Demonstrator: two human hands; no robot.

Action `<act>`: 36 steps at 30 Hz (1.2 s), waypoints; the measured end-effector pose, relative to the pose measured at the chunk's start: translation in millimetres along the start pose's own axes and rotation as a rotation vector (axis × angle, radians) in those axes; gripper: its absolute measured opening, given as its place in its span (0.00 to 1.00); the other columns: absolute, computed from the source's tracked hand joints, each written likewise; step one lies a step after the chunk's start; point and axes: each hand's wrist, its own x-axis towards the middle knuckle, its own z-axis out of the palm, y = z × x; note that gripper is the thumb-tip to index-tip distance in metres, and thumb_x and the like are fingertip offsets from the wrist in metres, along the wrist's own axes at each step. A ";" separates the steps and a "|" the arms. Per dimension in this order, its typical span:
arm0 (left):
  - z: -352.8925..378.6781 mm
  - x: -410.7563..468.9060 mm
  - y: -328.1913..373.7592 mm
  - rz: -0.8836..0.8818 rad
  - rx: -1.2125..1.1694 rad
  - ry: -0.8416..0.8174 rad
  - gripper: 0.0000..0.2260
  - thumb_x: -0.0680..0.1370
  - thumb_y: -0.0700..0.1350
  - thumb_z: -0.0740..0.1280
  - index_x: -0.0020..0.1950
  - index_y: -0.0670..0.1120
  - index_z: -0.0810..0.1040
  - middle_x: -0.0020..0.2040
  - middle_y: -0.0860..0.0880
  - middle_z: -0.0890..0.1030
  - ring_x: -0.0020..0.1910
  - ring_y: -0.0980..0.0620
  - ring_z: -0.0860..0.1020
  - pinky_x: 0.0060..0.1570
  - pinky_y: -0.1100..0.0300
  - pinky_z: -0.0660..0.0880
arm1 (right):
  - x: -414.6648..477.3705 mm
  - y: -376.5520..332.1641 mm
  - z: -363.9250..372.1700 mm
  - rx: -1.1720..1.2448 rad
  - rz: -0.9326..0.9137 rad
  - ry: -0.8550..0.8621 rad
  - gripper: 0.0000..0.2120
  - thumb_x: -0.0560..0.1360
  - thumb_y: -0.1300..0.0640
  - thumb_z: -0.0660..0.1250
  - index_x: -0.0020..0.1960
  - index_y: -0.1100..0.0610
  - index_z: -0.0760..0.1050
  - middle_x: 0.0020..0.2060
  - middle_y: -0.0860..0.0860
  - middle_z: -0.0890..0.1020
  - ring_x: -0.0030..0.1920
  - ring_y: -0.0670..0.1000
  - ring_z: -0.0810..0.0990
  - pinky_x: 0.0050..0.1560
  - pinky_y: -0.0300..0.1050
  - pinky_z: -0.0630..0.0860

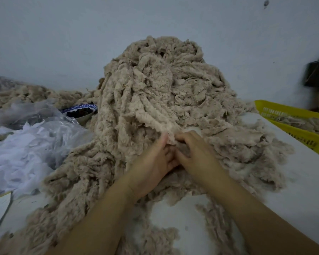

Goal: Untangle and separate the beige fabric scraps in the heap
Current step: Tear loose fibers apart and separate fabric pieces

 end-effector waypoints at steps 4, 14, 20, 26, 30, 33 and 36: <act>-2.2 4.5 -7.4 0.082 0.406 0.197 0.11 0.81 0.54 0.64 0.61 0.54 0.80 0.51 0.50 0.86 0.49 0.55 0.84 0.44 0.67 0.78 | -2.9 8.1 -43.1 0.773 0.262 0.100 0.11 0.83 0.50 0.61 0.47 0.53 0.78 0.39 0.53 0.85 0.37 0.50 0.82 0.41 0.44 0.76; -8.7 7.6 -12.4 0.060 0.092 0.363 0.16 0.74 0.55 0.70 0.50 0.44 0.87 0.53 0.43 0.86 0.54 0.47 0.84 0.49 0.60 0.80 | -9.6 2.0 -34.9 0.926 0.336 -0.001 0.16 0.82 0.46 0.61 0.48 0.53 0.83 0.47 0.56 0.86 0.51 0.55 0.84 0.56 0.52 0.78; -26.5 6.3 13.4 0.087 -0.290 0.539 0.20 0.82 0.55 0.59 0.65 0.43 0.78 0.56 0.43 0.85 0.51 0.47 0.85 0.41 0.57 0.83 | 8.4 33.7 -66.3 1.411 0.635 0.321 0.14 0.85 0.48 0.53 0.43 0.49 0.68 0.22 0.45 0.67 0.20 0.44 0.64 0.21 0.35 0.64; -24.4 -0.1 21.3 0.081 -0.533 0.300 0.26 0.83 0.59 0.54 0.71 0.42 0.74 0.65 0.40 0.80 0.64 0.41 0.79 0.60 0.47 0.78 | -5.1 17.1 -59.0 0.737 0.441 0.130 0.29 0.76 0.30 0.55 0.52 0.54 0.78 0.44 0.44 0.80 0.44 0.44 0.79 0.46 0.44 0.76; -19.5 -1.1 20.2 0.073 -0.498 0.225 0.29 0.81 0.62 0.54 0.69 0.41 0.74 0.66 0.38 0.79 0.65 0.41 0.78 0.63 0.46 0.75 | -18.3 -1.7 -50.5 0.425 0.135 0.124 0.32 0.70 0.22 0.50 0.59 0.45 0.69 0.59 0.42 0.72 0.53 0.33 0.71 0.50 0.34 0.67; -21.3 -3.9 21.7 0.132 -0.463 0.168 0.35 0.75 0.63 0.63 0.71 0.38 0.72 0.68 0.37 0.77 0.67 0.40 0.76 0.67 0.46 0.74 | -23.7 -5.0 -51.6 0.390 -0.118 0.360 0.20 0.74 0.30 0.58 0.51 0.45 0.70 0.51 0.43 0.70 0.52 0.36 0.72 0.50 0.28 0.68; -22.3 -3.0 17.6 0.128 -0.326 0.137 0.20 0.75 0.51 0.71 0.61 0.39 0.83 0.63 0.38 0.81 0.62 0.43 0.80 0.58 0.52 0.79 | -22.2 -8.9 -47.6 0.243 -0.184 0.437 0.16 0.76 0.38 0.60 0.39 0.49 0.65 0.42 0.46 0.69 0.42 0.43 0.71 0.44 0.26 0.66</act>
